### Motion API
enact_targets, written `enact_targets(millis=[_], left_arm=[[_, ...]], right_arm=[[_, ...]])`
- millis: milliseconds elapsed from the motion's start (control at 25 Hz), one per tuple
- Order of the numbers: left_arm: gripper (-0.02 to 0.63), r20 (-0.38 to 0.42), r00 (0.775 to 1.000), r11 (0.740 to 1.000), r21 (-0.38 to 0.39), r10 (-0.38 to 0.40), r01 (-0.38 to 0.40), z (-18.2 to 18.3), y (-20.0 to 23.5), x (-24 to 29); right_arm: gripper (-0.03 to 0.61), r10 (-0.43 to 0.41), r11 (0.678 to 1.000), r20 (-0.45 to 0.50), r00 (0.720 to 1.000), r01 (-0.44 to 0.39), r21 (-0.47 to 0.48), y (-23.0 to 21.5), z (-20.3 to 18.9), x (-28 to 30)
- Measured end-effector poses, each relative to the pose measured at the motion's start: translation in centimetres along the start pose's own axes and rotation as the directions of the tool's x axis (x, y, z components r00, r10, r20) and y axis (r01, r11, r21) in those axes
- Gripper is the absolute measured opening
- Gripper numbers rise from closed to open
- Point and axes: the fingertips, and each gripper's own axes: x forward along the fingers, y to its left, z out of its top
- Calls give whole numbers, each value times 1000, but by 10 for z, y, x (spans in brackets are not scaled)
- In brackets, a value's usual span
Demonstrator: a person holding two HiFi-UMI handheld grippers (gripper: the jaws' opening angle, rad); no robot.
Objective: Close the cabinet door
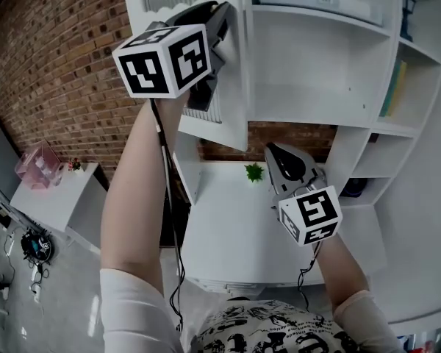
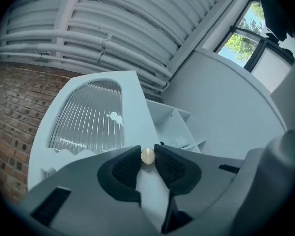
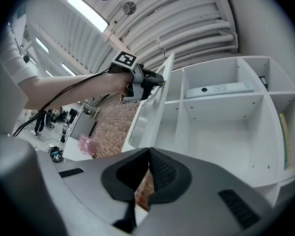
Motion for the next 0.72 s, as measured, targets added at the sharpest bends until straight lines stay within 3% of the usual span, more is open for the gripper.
enact_targets(millis=[440, 720], left_arm=[[101, -38, 995, 990, 115, 92, -87, -25, 10, 44], [104, -39, 992, 982, 147, 122, -115, -39, 18, 67]], right_arm=[[17, -13, 998, 7, 1000, 14, -61, -44, 1, 30], [16, -34, 999, 2, 999, 34, -40, -64, -5, 44]])
